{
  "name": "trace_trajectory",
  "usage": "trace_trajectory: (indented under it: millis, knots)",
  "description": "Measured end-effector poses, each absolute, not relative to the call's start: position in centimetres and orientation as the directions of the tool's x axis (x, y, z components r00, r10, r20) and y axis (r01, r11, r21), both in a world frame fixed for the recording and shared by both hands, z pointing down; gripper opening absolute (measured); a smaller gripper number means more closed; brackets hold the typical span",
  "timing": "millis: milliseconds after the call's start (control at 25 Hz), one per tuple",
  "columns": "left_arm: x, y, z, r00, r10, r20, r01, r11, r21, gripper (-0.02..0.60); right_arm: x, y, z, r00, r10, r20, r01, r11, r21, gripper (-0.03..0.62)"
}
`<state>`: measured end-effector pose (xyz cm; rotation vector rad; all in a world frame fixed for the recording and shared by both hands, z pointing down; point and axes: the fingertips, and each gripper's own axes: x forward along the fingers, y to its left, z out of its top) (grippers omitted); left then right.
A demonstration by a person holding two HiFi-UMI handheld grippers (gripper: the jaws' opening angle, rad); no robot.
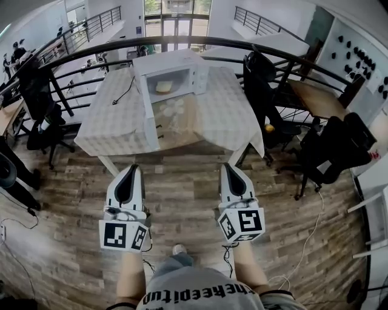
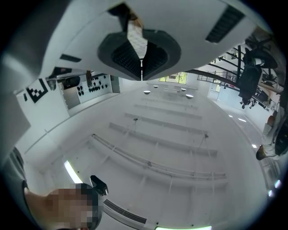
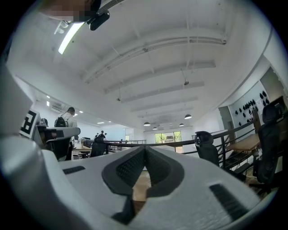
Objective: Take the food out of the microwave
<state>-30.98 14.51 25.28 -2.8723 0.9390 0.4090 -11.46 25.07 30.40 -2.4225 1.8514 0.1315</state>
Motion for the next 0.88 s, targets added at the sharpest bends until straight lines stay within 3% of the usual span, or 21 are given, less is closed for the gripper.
trace_trajectory:
  millis: [520,880]
  knots:
    - [-26.3,7.4,25.9,0.793,-0.54,-0.282,-0.563,-0.826,-0.001,0.011,-7.5,18.6,30.3,0.286,-0.949,-0.133,-0.958,-0.287,-0.014,0.005]
    - [-21.3,2.0,26.7,0.762,-0.586,-0.275,-0.608,-0.794,0.005,0.011,-1.7,12.5,31.2,0.243,-0.961,-0.129,-0.97,-0.242,-0.018,0.005]
